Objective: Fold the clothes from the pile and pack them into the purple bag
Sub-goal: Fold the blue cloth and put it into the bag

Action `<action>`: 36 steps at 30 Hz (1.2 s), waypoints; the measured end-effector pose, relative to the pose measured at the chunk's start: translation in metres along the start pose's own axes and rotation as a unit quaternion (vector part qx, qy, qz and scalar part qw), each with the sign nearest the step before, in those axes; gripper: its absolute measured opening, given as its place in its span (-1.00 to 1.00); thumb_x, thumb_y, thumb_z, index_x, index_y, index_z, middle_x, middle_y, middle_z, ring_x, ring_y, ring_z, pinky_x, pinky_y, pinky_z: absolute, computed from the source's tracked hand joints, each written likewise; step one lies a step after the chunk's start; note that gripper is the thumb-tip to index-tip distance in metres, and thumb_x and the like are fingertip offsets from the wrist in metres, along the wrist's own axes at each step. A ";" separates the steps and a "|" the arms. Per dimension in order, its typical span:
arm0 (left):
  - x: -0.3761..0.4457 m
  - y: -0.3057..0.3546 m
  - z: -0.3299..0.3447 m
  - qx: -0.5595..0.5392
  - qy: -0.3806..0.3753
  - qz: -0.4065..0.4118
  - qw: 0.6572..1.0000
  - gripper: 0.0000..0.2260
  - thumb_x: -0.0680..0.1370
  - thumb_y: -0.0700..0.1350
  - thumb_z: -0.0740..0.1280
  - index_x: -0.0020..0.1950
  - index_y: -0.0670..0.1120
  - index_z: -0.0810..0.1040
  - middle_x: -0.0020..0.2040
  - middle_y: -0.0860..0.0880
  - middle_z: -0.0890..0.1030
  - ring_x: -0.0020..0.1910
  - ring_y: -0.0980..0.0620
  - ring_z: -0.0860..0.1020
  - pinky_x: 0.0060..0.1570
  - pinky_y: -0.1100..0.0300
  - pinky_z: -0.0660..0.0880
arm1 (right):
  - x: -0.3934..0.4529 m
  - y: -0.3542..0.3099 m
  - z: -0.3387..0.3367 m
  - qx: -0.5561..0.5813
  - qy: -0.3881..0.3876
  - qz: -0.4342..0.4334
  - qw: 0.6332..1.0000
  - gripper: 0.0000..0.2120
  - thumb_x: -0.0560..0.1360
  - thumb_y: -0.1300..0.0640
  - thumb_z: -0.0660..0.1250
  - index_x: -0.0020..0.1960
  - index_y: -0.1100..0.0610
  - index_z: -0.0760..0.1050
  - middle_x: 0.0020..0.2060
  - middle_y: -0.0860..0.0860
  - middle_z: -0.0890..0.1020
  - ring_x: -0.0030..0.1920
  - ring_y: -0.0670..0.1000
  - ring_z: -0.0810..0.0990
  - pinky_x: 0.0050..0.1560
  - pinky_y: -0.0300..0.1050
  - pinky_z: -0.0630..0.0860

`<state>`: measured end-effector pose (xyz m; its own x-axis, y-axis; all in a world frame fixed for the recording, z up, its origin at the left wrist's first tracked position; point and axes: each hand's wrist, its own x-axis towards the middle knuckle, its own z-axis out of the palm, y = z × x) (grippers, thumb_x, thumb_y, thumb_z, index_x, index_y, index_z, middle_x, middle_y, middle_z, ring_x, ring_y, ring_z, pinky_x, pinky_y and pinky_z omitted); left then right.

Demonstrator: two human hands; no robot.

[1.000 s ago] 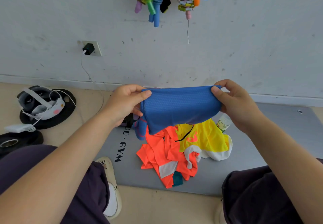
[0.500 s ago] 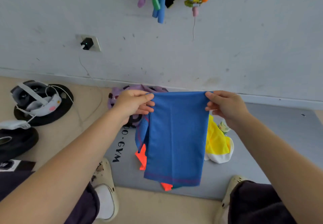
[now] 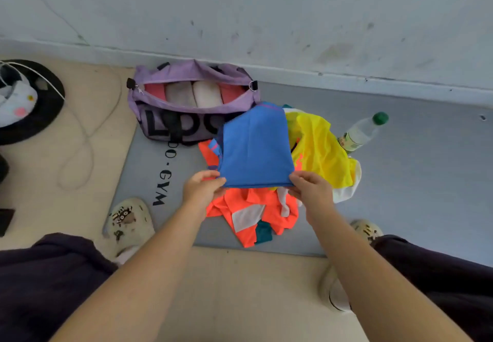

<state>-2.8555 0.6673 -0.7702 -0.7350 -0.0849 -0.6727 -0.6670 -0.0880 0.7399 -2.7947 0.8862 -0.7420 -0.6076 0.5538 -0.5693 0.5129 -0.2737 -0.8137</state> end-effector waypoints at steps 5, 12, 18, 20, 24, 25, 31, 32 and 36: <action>0.016 -0.085 -0.024 0.011 -0.004 -0.151 0.988 -0.82 0.51 -0.42 0.37 -0.09 -0.18 0.44 -0.15 -0.17 0.59 -0.42 0.01 0.64 -0.38 0.26 0.59 | 0.017 0.087 -0.010 -0.057 -0.008 0.126 0.990 -0.81 0.49 0.39 0.37 -0.02 0.21 0.40 -0.20 0.20 0.55 -0.37 0.06 0.58 -0.38 -0.16 0.58; 0.027 -0.120 -0.046 0.148 -0.058 -0.209 0.965 -0.84 0.51 -0.40 0.39 -0.06 -0.21 0.46 -0.18 -0.18 0.61 -0.48 0.07 0.64 -0.38 0.26 0.61 | 0.026 0.129 -0.033 -0.088 -0.123 0.249 0.957 -0.87 0.50 0.41 0.35 -0.11 0.23 0.46 -0.29 0.14 0.65 -0.46 -0.03 0.66 -0.37 -0.22 0.62; 0.053 -0.079 -0.066 0.437 -0.169 -0.247 0.849 -0.65 0.45 0.07 0.52 -0.12 -0.22 0.58 -0.28 -0.16 0.69 -0.43 -0.03 0.63 -0.39 0.20 0.55 | 0.049 0.108 -0.033 -0.539 -0.248 0.184 0.783 -0.80 0.50 0.06 0.39 -0.21 0.16 0.51 -0.36 0.07 0.66 -0.47 -0.03 0.61 -0.38 -0.25 0.51; 0.067 -0.061 -0.064 0.462 -0.098 -0.154 0.868 -0.57 0.46 0.20 0.44 -0.26 -0.17 0.56 -0.40 -0.11 0.65 -0.50 0.00 0.57 -0.45 0.22 0.48 | 0.057 0.094 -0.015 -0.597 -0.197 0.060 0.775 -0.77 0.48 0.00 0.39 -0.18 0.16 0.50 -0.25 0.12 0.67 -0.29 0.09 0.63 -0.27 -0.16 0.48; 0.088 -0.042 -0.046 0.377 0.074 0.049 0.922 -0.69 0.46 0.10 0.42 -0.26 -0.14 0.56 -0.30 -0.12 0.66 -0.34 -0.07 0.61 -0.25 0.07 0.56 | 0.060 0.079 0.031 -0.523 -0.142 -0.191 0.818 -0.74 0.47 0.03 0.42 0.01 0.17 0.47 -0.08 0.09 0.58 -0.06 0.11 0.53 -0.14 -0.01 0.46; 0.090 -0.041 -0.041 0.360 0.060 0.056 0.929 -0.74 0.46 0.08 0.45 -0.24 -0.09 0.57 -0.26 -0.09 0.66 -0.26 -0.07 0.62 -0.19 0.07 0.56 | 0.059 0.079 0.043 -0.515 -0.163 -0.235 0.808 -0.70 0.47 0.03 0.43 0.08 0.18 0.46 -0.03 0.09 0.56 0.00 0.12 0.52 -0.08 0.02 0.48; 0.096 -0.053 -0.028 0.347 -0.013 0.013 0.938 -0.87 0.44 -0.13 0.52 -0.17 -0.12 0.59 -0.11 -0.16 0.68 -0.16 -0.12 0.64 -0.05 0.00 0.60 | 0.064 0.102 0.079 -0.629 -0.200 -0.247 0.709 -0.31 0.44 -0.17 0.42 0.44 0.09 0.27 0.29 0.06 0.39 0.28 0.12 0.36 0.21 0.07 0.44; 0.098 -0.053 -0.029 0.329 -0.006 0.015 0.944 -0.88 0.45 -0.16 0.50 -0.19 -0.09 0.57 -0.14 -0.16 0.67 -0.21 -0.10 0.62 -0.09 0.03 0.60 | 0.066 0.105 0.080 -0.637 -0.195 -0.252 0.702 -0.31 0.44 -0.19 0.41 0.44 0.09 0.27 0.30 0.06 0.38 0.28 0.12 0.35 0.23 0.06 0.43; 0.101 -0.055 -0.047 0.302 -0.023 -0.047 0.952 -0.82 0.50 -0.10 0.45 -0.27 -0.08 0.54 -0.38 -0.07 0.59 -0.60 0.15 0.49 -0.59 0.36 0.38 | 0.070 0.112 0.078 -0.624 -0.188 -0.264 0.711 -0.34 0.45 -0.19 0.39 0.43 0.09 0.31 0.30 0.05 0.39 0.29 0.11 0.35 0.24 0.06 0.41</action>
<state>-2.8874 0.6168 -0.8788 -0.6644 -0.0598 -0.7450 -0.6681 0.4944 0.5561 -2.8269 0.8329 -0.8825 -0.9143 0.0058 -0.4050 0.1481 0.9355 -0.3208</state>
